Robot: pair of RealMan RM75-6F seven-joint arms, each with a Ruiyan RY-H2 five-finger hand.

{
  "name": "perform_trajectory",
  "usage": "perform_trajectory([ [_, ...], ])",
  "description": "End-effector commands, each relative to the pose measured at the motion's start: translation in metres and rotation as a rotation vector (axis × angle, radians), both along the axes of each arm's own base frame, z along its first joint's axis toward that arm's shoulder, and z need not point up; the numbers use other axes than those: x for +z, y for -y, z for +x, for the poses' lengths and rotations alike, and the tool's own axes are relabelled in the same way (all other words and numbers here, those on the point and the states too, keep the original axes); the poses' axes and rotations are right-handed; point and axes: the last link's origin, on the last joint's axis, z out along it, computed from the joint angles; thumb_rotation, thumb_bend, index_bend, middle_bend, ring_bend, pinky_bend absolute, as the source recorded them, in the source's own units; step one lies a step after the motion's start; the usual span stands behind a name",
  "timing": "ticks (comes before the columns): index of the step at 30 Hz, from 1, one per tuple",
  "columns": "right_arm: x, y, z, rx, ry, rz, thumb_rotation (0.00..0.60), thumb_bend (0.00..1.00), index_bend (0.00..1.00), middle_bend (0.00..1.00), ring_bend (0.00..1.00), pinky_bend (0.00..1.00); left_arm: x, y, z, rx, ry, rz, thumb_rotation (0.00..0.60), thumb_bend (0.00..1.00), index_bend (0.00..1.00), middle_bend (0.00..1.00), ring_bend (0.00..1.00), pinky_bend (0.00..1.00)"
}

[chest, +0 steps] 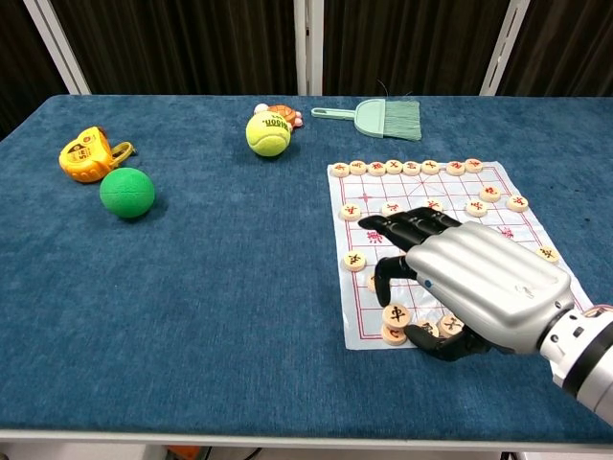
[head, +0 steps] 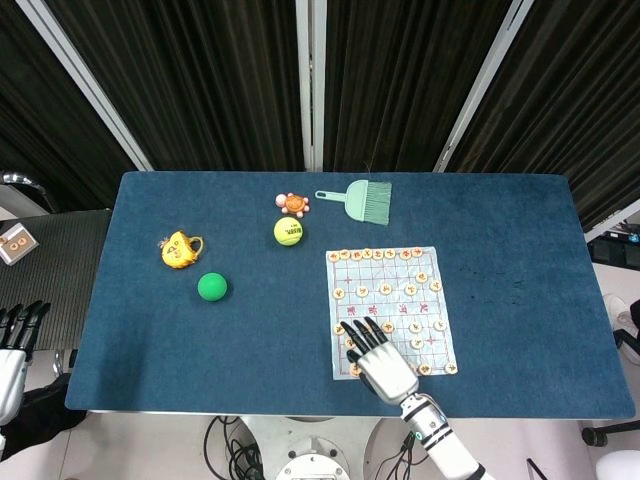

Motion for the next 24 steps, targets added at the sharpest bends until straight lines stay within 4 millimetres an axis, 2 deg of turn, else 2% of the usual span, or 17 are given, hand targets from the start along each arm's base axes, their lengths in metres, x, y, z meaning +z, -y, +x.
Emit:
perform_trajectory([
  [1, 0.0003, -0.0009, -0.0014, -0.002, -0.008, 0.006, 0.6, 0.3, 0.53, 0.0, 0.0, 0.0, 0.0002, 0.0003, -0.0005, 0.003, -0.001, 0.001, 0.6, 0.1, 0.05, 0.05, 0.0, 0.0],
  [13, -0.0035, -0.0014, -0.0011, -0.002, -0.022, 0.03, 0.6, 0.3, 0.51, 0.01, 0.0, 0.0, 0.0008, 0.0013, -0.0022, 0.005, 0.003, 0.003, 0.6, 0.1, 0.05, 0.05, 0.0, 0.0],
  [18, -0.0036, -0.001, -0.0026, -0.003, -0.045, 0.044, 0.6, 0.26, 0.45, 0.0, 0.0, 0.0, 0.0013, 0.0012, -0.0021, -0.001, 0.007, 0.004, 0.6, 0.1, 0.05, 0.05, 0.0, 0.0],
  [24, -0.0002, -0.0007, 0.0005, -0.002, -0.026, 0.051, 0.6, 0.21, 0.3, 0.0, 0.0, 0.0, 0.0032, 0.0015, -0.0012, -0.011, 0.007, 0.009, 0.6, 0.1, 0.05, 0.05, 0.0, 0.0],
])
